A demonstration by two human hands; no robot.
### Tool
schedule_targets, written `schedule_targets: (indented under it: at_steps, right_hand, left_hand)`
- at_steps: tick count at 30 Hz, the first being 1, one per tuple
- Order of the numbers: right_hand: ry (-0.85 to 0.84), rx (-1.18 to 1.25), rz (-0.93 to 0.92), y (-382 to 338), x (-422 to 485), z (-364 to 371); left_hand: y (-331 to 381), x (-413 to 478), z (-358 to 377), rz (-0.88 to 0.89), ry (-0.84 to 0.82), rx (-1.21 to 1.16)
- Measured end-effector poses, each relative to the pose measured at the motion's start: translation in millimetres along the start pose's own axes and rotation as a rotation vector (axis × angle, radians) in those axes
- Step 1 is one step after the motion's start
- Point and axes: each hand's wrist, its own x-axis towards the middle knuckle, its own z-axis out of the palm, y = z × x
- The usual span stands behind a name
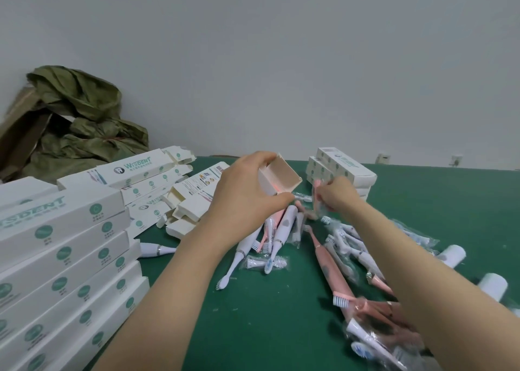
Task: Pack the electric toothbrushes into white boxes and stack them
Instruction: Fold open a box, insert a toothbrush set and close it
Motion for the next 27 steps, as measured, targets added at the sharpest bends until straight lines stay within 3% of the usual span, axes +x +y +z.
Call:
schedule_targets:
  at_steps: [2, 5, 7, 9, 14, 19, 23, 27]
  right_hand:
    - [-0.047, 0.34, -0.003, -15.8, -18.7, -18.0]
    - [-0.317, 0.92, -0.165, -43.7, -63.7, -50.6]
    - [-0.536, 0.976, -0.321, -53.6, -92.6, -58.5]
    - [-0.555, 0.859, -0.438, -56.7, -112.6, -50.9]
    - [-0.134, 0.692, -0.441, -53.5, -114.5, -37.0]
    - [0.131, 0.039, -0.732, -47.2, -111.1, -38.5]
    - [0.109, -0.236, -0.834, -48.2, -116.9, -33.2]
    - [0.001, -0.055, -0.858, -48.7, -122.0, -33.5]
  left_hand:
    - [-0.7, -1.2, 3.0, -0.005, -0.011, 0.006]
    - [2.1, -3.1, 10.4, 0.007, -0.013, 0.029]
    - [4.6, -3.1, 14.8, -0.005, -0.004, 0.045]
    - [6.7, -3.1, 16.2, -0.044, 0.032, 0.015]
    - [7.9, -5.3, 11.6, -0.041, 0.141, -0.026]
    - [12.2, -9.8, 18.0, -0.009, 0.104, -0.086]
    - [14.8, -11.5, 23.7, 0.001, 0.076, -0.117]
    - [15.1, -10.6, 21.0, -0.025, 0.114, -0.166]
